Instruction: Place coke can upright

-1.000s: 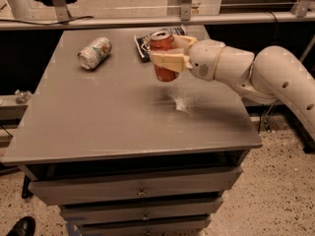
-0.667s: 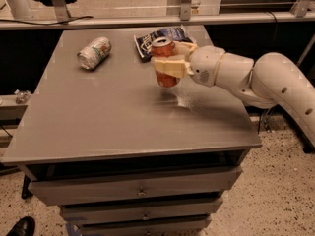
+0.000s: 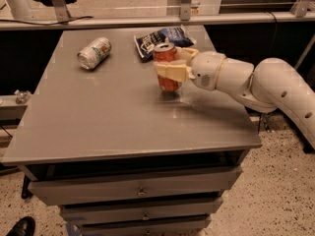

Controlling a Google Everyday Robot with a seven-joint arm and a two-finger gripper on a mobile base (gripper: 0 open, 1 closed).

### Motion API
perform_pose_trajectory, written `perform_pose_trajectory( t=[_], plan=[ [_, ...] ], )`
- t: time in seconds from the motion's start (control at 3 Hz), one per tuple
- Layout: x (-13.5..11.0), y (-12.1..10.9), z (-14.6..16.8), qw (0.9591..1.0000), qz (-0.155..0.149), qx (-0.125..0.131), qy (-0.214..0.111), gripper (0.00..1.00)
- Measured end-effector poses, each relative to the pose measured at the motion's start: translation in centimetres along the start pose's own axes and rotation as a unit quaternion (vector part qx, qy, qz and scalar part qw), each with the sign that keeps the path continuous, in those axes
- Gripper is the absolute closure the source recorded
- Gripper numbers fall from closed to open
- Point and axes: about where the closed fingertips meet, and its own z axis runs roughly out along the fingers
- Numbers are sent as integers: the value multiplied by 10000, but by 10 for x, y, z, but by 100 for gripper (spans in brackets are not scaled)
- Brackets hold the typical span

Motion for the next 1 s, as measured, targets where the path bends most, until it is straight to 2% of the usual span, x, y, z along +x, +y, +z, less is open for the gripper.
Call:
perform_pose_trajectory(
  t=[0.33, 0.67, 1.0],
  plan=[
    [-4, -2, 1, 9999, -118, -76, 24, 100],
    [4, -3, -13, 9998, -111, -27, 141, 100],
    [17, -4, -27, 9999, 0, 73, 125, 100]
  ],
)
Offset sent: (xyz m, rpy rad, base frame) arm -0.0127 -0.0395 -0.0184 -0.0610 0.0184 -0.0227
